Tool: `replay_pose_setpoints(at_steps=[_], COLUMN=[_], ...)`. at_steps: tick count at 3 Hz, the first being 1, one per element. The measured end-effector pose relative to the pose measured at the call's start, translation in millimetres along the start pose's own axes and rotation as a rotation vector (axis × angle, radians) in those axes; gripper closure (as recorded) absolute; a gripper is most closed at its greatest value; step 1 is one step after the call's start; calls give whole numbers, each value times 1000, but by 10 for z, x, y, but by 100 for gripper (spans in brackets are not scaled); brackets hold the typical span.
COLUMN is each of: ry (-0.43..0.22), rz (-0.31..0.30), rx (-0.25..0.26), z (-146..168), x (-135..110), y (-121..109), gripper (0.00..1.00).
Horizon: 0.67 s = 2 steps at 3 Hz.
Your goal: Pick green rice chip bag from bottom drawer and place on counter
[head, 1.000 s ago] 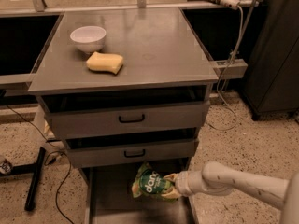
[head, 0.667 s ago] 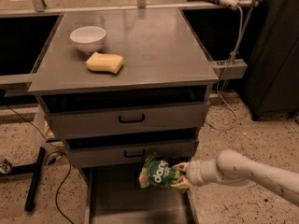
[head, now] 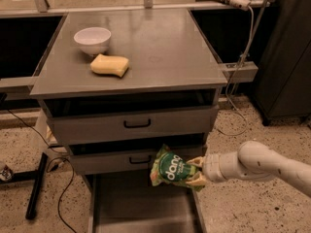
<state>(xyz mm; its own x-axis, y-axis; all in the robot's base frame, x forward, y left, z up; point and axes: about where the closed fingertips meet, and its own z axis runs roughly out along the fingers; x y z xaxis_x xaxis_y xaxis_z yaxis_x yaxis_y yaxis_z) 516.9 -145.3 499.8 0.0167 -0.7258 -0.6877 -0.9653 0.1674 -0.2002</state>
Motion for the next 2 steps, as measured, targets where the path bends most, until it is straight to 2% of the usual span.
replay_pose_setpoints(at_steps=[1,2], ry=[9,21], rz=[-27,-98], rx=[1,27], z=[-204,-681], x=[-138,-535], y=[-8,36], gripper=[100,100])
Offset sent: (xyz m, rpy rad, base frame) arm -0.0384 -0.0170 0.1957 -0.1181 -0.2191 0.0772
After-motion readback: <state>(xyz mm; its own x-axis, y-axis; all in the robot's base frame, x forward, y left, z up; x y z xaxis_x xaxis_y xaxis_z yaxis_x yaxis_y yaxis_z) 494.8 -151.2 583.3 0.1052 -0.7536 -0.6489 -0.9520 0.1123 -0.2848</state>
